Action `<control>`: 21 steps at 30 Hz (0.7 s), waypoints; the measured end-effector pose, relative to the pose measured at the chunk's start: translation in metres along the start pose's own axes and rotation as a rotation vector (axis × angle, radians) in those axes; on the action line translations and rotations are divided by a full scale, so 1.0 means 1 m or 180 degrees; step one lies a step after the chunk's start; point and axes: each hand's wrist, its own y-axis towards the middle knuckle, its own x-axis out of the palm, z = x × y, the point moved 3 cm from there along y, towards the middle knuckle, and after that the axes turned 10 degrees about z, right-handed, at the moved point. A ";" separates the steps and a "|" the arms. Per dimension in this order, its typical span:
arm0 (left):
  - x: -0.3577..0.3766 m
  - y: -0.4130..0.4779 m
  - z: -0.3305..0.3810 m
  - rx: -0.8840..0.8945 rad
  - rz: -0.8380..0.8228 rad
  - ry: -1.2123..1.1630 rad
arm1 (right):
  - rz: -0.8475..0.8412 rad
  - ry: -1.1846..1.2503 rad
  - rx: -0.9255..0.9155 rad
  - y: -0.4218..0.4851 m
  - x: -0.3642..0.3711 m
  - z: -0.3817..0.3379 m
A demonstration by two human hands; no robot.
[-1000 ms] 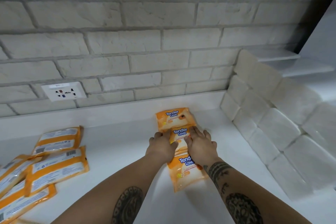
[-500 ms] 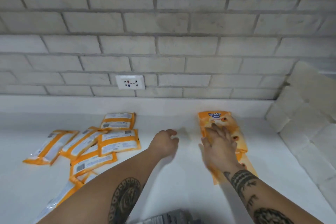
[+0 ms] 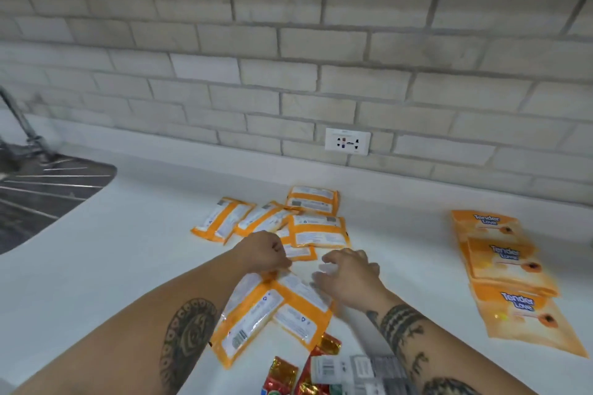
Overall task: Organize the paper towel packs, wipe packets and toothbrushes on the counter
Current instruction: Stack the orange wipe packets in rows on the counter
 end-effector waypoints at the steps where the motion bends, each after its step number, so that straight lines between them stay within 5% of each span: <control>1: -0.003 -0.007 -0.012 0.0003 -0.0222 0.0145 | -0.0277 -0.0133 0.0054 -0.003 0.009 -0.012; 5: 0.006 -0.027 -0.054 0.0396 -0.0639 0.0953 | -0.0743 -0.0661 0.0183 -0.013 0.042 -0.039; 16: -0.006 -0.022 -0.079 0.0793 -0.0302 0.1328 | -0.0073 0.0029 0.0843 -0.020 0.038 -0.062; 18: -0.011 -0.020 -0.074 0.0820 -0.0254 0.1111 | -0.0010 0.0012 0.0787 -0.022 0.020 -0.070; 21: -0.024 -0.023 -0.056 0.0747 -0.0044 -0.0248 | 0.0083 0.0109 0.0777 -0.027 -0.008 -0.078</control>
